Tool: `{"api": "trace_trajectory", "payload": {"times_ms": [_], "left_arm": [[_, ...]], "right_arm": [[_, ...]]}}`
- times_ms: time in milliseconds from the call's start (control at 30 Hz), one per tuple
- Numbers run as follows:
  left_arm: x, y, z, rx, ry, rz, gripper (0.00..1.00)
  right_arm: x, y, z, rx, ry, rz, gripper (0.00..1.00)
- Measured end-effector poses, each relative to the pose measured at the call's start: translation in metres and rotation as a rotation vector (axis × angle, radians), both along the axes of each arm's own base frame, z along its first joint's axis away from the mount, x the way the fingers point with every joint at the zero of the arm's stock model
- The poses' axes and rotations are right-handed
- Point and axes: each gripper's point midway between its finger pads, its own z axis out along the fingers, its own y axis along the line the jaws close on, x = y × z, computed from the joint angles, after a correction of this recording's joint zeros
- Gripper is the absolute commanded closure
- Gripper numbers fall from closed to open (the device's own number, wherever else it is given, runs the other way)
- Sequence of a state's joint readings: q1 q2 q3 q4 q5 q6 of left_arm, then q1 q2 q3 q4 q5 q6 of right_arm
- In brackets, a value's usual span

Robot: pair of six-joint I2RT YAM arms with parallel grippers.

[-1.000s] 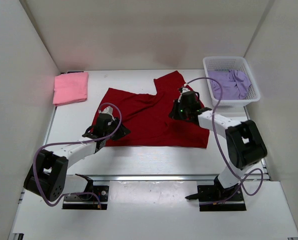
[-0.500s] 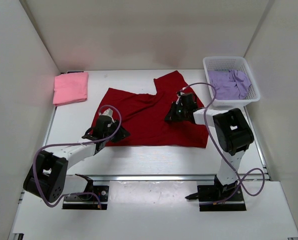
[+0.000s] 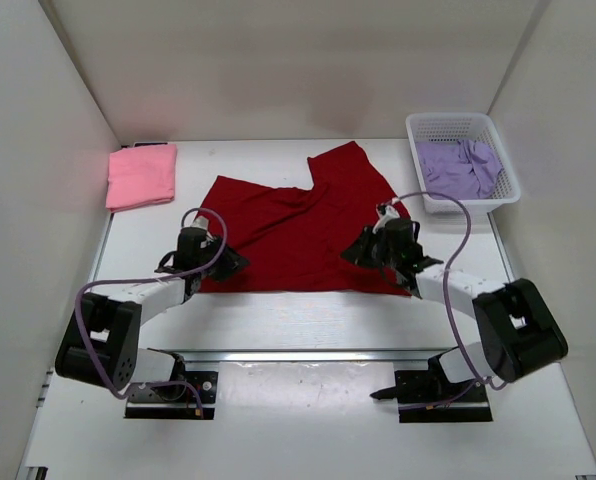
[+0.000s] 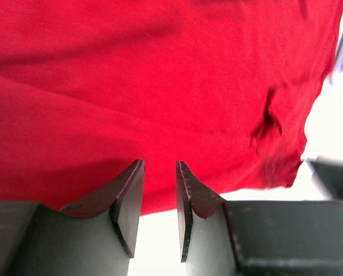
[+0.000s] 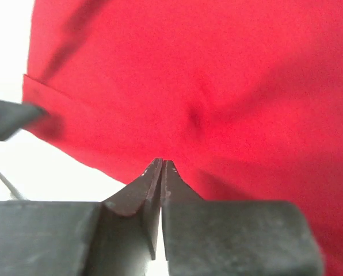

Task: Fold and stack the t-shirts
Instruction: Flatten out the tshirt

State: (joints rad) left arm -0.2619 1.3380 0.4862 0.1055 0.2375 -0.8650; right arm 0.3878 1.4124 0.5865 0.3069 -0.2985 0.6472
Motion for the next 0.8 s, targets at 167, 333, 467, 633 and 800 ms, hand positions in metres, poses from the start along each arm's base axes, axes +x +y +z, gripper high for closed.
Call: {"api": "trace_trajectory", "payload": {"times_ms": [167, 333, 467, 633, 800], "left_arm": [[0.000, 0.028, -0.013, -0.030, 0.053, 0.105, 0.60], [-0.014, 0.048, -0.029, -0.081, 0.118, 0.167, 0.61], [-0.025, 0.056, -0.036, -0.175, 0.148, 0.199, 0.63], [-0.051, 0.061, -0.037, -0.260, 0.195, 0.204, 0.64], [-0.083, 0.060, -0.037, -0.283, 0.225, 0.209, 0.60]], "right_arm": [[-0.041, -0.037, -0.056, -0.107, 0.142, -0.081, 1.00], [-0.049, -0.061, -0.069, -0.137, 0.170, -0.146, 1.00], [-0.059, -0.066, -0.070, -0.139, 0.157, -0.155, 1.00], [-0.079, -0.064, -0.071, -0.134, 0.156, -0.129, 1.00], [-0.097, -0.062, -0.071, -0.108, 0.174, -0.106, 0.99]]}}
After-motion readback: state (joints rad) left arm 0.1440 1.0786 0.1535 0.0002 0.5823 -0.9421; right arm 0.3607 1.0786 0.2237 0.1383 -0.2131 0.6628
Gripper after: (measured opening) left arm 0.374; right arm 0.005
